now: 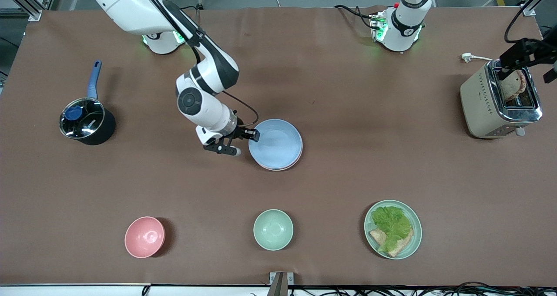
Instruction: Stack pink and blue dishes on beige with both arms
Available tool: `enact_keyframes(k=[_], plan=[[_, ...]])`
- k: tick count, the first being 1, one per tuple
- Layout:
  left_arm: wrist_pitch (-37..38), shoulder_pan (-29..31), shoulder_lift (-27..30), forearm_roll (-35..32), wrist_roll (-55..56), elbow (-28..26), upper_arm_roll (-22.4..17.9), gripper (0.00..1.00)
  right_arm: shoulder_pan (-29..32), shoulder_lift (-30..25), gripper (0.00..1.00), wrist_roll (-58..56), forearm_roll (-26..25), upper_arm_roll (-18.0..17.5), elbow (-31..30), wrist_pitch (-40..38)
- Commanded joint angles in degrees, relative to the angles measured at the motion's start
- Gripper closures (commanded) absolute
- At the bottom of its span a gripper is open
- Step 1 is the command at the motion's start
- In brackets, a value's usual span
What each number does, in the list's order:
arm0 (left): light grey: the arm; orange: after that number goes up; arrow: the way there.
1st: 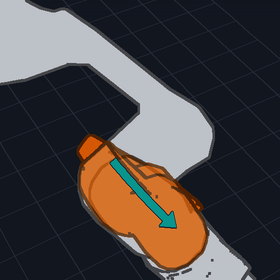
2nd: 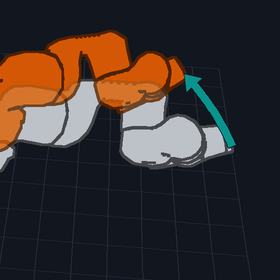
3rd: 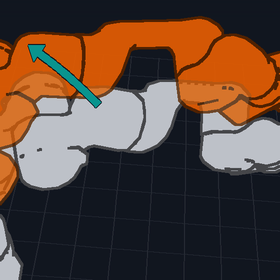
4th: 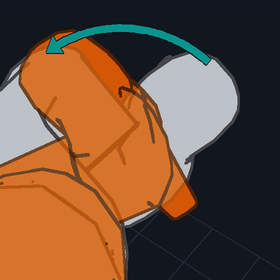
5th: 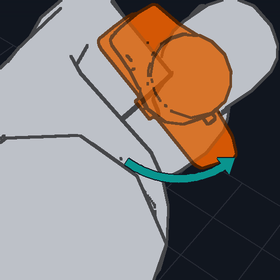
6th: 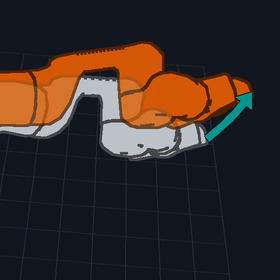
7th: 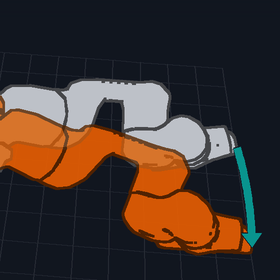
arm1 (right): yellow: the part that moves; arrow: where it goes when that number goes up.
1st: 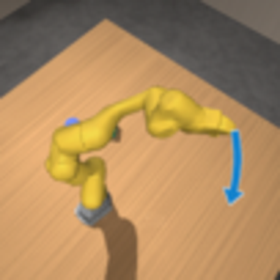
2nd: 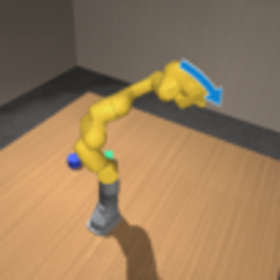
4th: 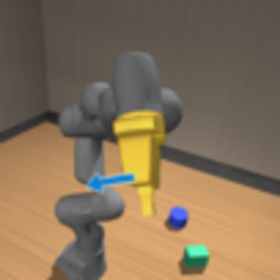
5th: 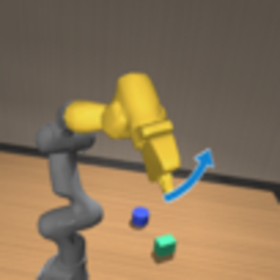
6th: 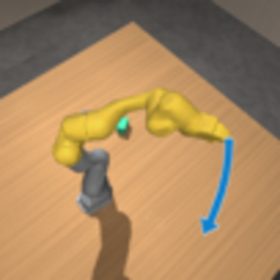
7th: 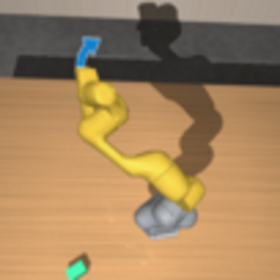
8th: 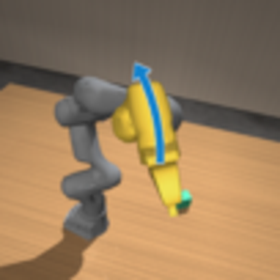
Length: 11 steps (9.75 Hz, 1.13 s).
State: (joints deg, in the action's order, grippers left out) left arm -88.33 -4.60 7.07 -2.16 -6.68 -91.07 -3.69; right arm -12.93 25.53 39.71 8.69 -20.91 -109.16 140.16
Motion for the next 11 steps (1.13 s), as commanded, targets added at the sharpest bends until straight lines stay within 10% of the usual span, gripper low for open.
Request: enact_keyframes(k=[1, 4, 11], plan=[[1.4, -0.67, -5.45, 0.23, 1.31, 6.3, -0.27, 0.0, 5.87, -12.73, 0.0, 1.25, -8.2, -0.45, -1.67, -10.03], [3.34, -0.41, -7.42, 1.02, 1.49, 9.86, -0.09, 0.0, 10.92, -23.31, 0.0, -8.62, -10.09, 8.28, 2.61, -22.08], [4.58, -0.32, -6.8, 3.04, 5.44, 6.96, 0.17, 0.0, 11.0, -25.44, 0.0, -27.9, -9.57, 25.12, 25.2, -50.22]])
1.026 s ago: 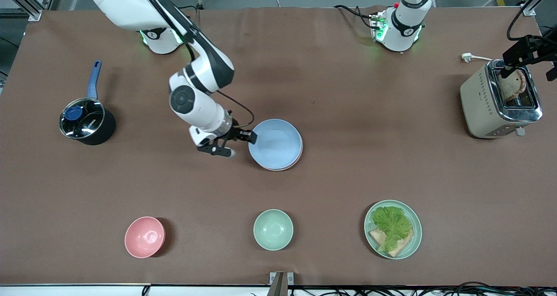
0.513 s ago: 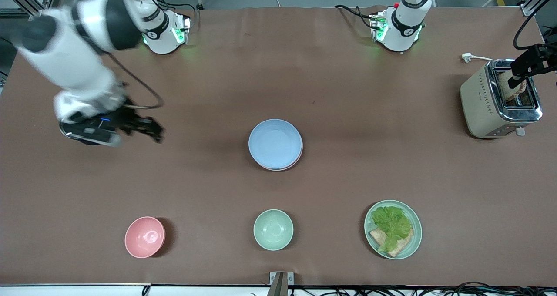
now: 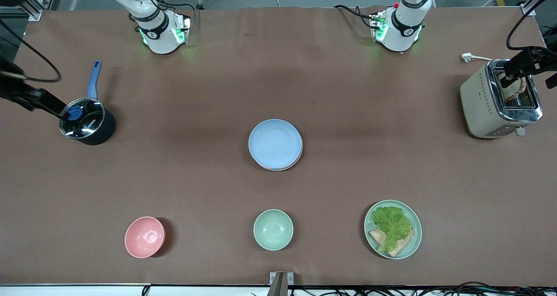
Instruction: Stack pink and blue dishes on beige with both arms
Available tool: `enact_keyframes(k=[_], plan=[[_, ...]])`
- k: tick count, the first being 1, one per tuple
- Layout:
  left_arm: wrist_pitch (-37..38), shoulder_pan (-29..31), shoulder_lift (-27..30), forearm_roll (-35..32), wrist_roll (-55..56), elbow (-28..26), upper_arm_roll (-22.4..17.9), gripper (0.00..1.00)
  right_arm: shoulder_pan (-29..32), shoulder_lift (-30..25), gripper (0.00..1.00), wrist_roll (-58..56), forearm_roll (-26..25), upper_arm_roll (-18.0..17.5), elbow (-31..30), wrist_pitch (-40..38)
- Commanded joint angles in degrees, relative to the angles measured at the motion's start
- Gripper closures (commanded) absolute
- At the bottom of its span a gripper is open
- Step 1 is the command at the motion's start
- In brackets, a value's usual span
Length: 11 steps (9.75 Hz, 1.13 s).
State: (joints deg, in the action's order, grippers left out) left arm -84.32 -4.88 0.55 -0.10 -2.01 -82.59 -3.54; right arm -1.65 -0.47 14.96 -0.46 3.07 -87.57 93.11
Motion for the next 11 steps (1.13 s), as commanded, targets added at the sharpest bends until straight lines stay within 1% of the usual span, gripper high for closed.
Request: enact_keyframes(k=[1, 4, 5, 6, 8, 11], plan=[[0.56, -0.04, -0.38, 0.98, 0.95, -1.34, 0.03, 0.0, 0.06, 0.73, 0.0, -3.88, -0.07, 1.23, 5.63, -5.63], [0.56, -0.13, -0.2, 0.54, 0.96, -1.25, 0.11, 0.0, -0.55, 1.0, 0.0, -3.89, -1.03, 1.32, 5.3, -5.92], [0.56, 0.22, -0.2, 0.19, 0.96, -1.25, 1.07, 0.0, -0.29, 1.0, 0.0, -4.06, -1.03, 1.32, 5.3, -6.01], [0.56, 0.31, -0.11, 0.19, 1.04, -1.17, 1.17, 0.0, -0.2, 1.0, 0.0, -4.15, -0.95, 1.32, 5.48, -6.01], [0.65, 0.57, -0.03, 0.89, 2.09, -1.08, 1.17, 0.0, -0.02, 1.0, 0.0, -8.16, -1.03, 1.41, 5.48, -6.01], [0.82, 0.57, 0.33, 0.89, 2.45, -1.34, 1.17, 0.0, 0.07, 1.0, 0.0, -8.1, -1.03, 1.5, 5.39, -6.1]])
